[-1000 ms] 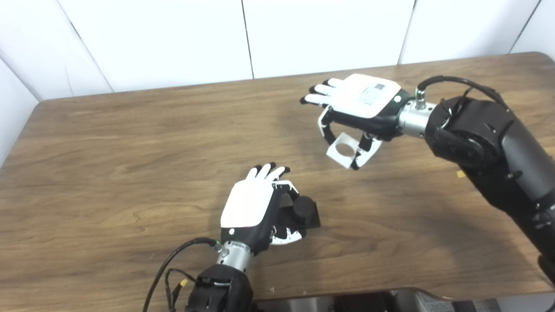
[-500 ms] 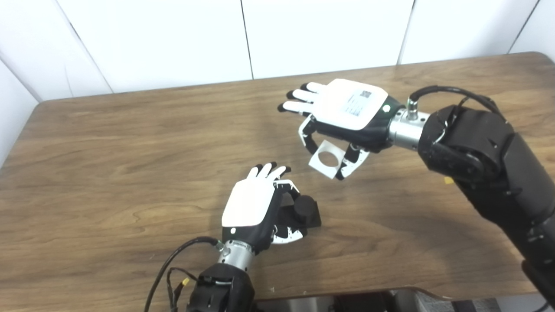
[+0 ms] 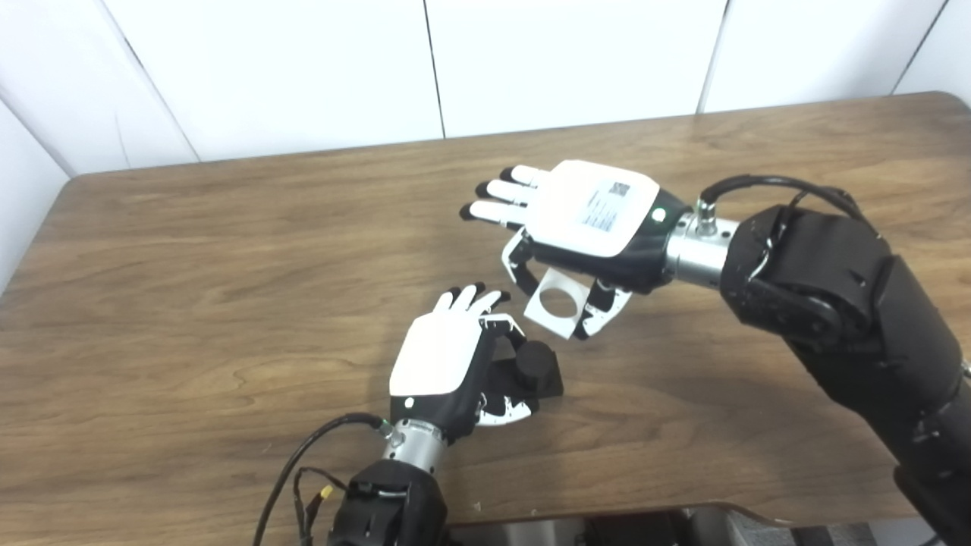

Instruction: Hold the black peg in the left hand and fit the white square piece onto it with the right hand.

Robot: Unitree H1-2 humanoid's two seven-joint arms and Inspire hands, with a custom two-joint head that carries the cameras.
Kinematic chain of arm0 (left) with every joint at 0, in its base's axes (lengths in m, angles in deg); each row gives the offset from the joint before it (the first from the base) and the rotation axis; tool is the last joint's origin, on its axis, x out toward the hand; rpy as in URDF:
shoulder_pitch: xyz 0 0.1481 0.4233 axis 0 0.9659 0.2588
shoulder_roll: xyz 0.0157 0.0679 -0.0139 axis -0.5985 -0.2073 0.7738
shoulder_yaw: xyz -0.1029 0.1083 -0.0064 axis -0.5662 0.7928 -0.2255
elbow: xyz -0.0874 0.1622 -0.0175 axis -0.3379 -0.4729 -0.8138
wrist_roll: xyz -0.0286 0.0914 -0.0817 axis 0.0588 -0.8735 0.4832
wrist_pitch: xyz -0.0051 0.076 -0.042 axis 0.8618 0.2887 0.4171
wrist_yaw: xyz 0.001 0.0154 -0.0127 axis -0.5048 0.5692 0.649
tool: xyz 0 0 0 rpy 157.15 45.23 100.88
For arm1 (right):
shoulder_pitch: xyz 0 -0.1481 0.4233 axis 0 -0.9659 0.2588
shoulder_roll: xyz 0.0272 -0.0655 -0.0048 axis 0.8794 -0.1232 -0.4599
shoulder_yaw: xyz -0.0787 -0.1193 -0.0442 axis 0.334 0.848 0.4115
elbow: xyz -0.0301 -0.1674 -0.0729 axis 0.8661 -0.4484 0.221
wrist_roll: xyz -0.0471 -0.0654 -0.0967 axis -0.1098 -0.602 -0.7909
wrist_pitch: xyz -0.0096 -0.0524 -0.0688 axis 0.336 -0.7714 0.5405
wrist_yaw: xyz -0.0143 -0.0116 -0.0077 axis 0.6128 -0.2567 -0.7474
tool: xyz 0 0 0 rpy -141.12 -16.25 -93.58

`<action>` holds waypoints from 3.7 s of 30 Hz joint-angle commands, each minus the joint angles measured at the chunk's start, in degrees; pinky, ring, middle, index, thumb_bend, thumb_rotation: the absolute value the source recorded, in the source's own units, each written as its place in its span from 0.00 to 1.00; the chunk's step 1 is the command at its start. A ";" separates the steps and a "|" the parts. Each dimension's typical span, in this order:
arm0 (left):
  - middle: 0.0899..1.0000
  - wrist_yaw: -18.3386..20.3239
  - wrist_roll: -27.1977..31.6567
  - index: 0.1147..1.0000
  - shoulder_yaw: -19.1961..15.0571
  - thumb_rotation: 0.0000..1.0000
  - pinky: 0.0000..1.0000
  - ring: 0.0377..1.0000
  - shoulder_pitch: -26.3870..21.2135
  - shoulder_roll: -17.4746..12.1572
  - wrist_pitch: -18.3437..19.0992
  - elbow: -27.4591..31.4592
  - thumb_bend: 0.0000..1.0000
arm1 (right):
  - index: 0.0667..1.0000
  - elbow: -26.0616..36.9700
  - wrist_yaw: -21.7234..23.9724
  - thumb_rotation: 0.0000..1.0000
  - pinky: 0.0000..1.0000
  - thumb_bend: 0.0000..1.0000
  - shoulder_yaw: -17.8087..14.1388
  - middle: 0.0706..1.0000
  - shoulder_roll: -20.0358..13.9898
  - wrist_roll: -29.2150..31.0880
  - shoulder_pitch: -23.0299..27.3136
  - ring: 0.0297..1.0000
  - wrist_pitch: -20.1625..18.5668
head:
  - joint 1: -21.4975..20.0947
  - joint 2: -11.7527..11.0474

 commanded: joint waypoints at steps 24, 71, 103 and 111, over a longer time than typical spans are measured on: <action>0.89 1.80 -1.69 0.43 0.45 0.08 0.98 0.97 -0.99 -0.13 -0.35 -1.62 0.51 | 0.45 2.25 1.32 0.15 1.00 0.52 0.92 1.00 2.37 0.59 0.08 1.00 2.05 | 0.21 0.37; 0.89 1.58 -1.54 0.43 0.62 0.08 0.96 0.97 -0.93 0.33 -0.84 -0.86 0.51 | 0.45 -0.54 -0.32 0.15 1.00 0.52 0.60 1.00 2.89 -1.63 -2.12 1.00 6.52 | 1.15 0.62; 0.90 1.87 -0.88 0.43 1.17 0.08 0.99 0.99 -0.87 1.17 -0.63 -1.60 0.51 | 0.46 -1.75 -0.52 0.15 1.00 0.52 1.29 1.00 3.56 -1.94 -2.49 1.00 7.56 | 1.85 0.73; 0.92 2.70 -0.77 0.61 1.14 0.26 1.00 1.00 -0.88 1.71 0.01 -1.78 0.68 | 0.46 -2.11 -0.72 0.15 1.00 0.52 1.56 1.00 3.64 -2.15 -2.57 1.00 7.85 | 1.89 0.83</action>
